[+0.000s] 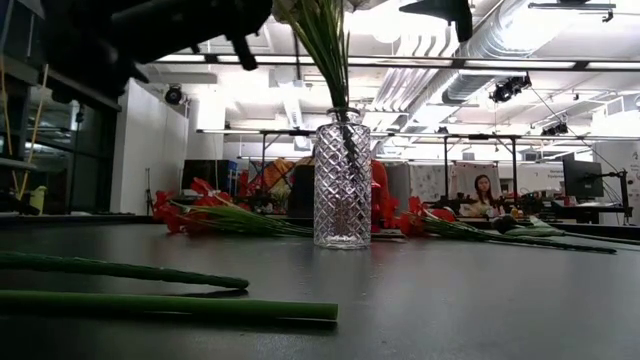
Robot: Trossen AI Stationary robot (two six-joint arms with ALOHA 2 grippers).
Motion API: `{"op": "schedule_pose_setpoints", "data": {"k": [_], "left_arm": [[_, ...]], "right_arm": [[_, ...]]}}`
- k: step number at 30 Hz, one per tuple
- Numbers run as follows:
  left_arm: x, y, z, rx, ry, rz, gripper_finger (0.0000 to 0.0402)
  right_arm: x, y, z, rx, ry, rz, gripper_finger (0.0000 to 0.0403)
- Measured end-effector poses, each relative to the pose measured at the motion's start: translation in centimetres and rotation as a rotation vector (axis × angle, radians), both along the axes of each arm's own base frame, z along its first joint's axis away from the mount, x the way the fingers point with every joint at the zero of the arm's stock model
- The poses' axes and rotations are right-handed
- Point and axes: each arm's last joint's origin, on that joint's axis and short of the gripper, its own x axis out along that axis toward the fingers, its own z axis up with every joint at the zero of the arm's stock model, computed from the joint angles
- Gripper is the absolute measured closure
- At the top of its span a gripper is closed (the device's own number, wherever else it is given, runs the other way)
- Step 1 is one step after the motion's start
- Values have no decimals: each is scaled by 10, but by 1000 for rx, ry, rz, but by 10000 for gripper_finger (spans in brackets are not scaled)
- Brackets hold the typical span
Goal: Sort flowers into vase by color
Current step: Put the white flowers into the right transparent vase
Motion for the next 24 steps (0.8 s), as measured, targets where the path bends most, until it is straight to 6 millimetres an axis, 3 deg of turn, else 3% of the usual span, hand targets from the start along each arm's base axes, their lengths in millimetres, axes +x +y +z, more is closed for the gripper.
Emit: {"op": "schedule_pose_setpoints", "data": {"k": [12, 20, 24], "left_arm": [[37, -3, -8, -45, 11, -24, 401], [41, -1, -10, -51, 18, -19, 401], [40, 3, -8, -52, 9, -7, 401]], "right_arm": [[0, 0, 0, -17, 8, 1, 142], [1, 0, -2, -16, 26, 3, 142], [-6, 5, -26, 56, 275, 114, 142]]}}
